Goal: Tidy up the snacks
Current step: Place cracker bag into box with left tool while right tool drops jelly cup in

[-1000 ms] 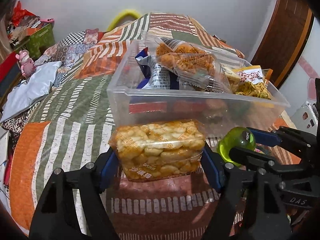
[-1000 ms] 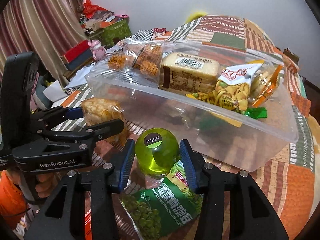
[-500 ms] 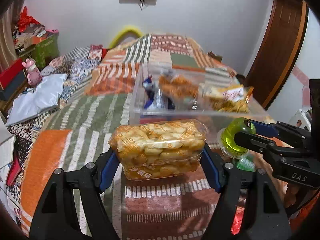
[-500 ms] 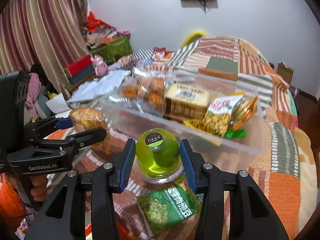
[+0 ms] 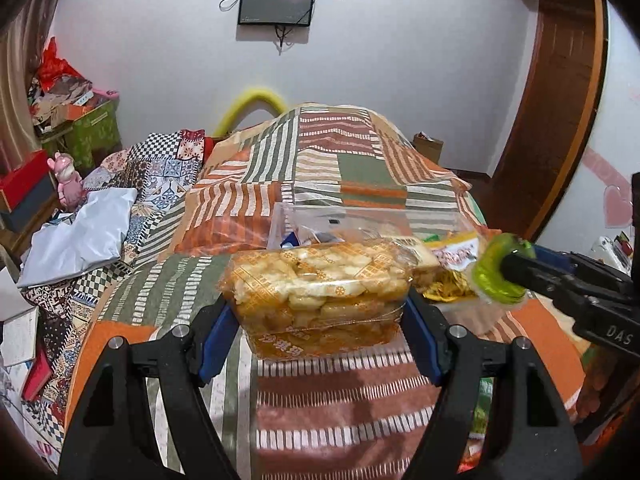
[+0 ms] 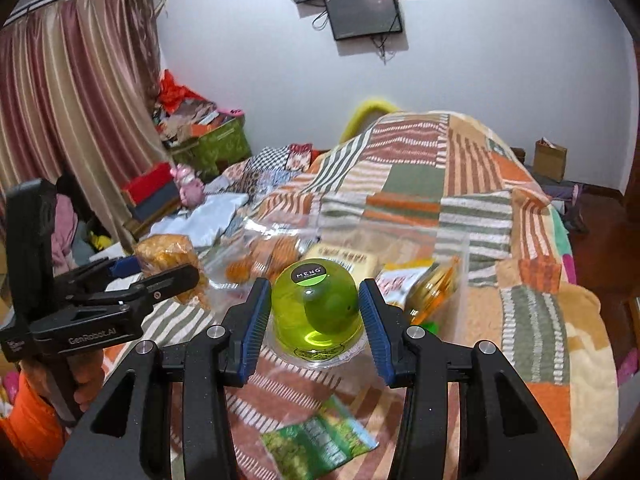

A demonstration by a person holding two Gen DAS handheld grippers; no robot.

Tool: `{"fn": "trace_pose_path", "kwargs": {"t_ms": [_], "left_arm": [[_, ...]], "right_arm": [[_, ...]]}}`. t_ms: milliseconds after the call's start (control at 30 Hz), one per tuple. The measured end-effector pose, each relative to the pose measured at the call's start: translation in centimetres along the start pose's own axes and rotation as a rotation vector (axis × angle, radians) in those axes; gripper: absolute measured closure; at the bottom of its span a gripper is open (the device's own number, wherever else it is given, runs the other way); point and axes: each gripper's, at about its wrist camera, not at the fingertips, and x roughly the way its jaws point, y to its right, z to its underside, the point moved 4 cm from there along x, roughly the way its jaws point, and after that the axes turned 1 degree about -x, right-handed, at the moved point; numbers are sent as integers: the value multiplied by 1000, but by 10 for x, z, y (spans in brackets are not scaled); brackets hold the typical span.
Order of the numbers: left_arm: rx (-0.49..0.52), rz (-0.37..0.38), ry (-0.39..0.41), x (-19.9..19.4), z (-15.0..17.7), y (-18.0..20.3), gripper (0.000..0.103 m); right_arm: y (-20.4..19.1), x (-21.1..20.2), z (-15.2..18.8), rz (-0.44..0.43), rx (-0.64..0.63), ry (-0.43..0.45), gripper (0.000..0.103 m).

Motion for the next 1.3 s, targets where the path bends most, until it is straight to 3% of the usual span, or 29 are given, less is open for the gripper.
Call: {"fn": "trace_pose_path", "kwargs": {"t_ms": [367,600,867,1067,1167,1300], "left_arm": [[40,61,-27,33,-31,25,29],[157,-6,-56,71,-36,48,29],[237,-12,-96,99,-34,66,28],[182,28,-113,99,-34,62,26],[158,57,-112,89,-33,61,25],[152,56,-89,69,-32,59,24]], "right_arm": [[27,30,-24,80,23,-2,61],[47,55,-15,128,49,-54,61],[56,66,-6,149,50,-87,60],[57,59,-11,138,58,-93,60],[56,47,-16,143,55,-68,54],[49,26,-19,130,48,-40,53]]}}
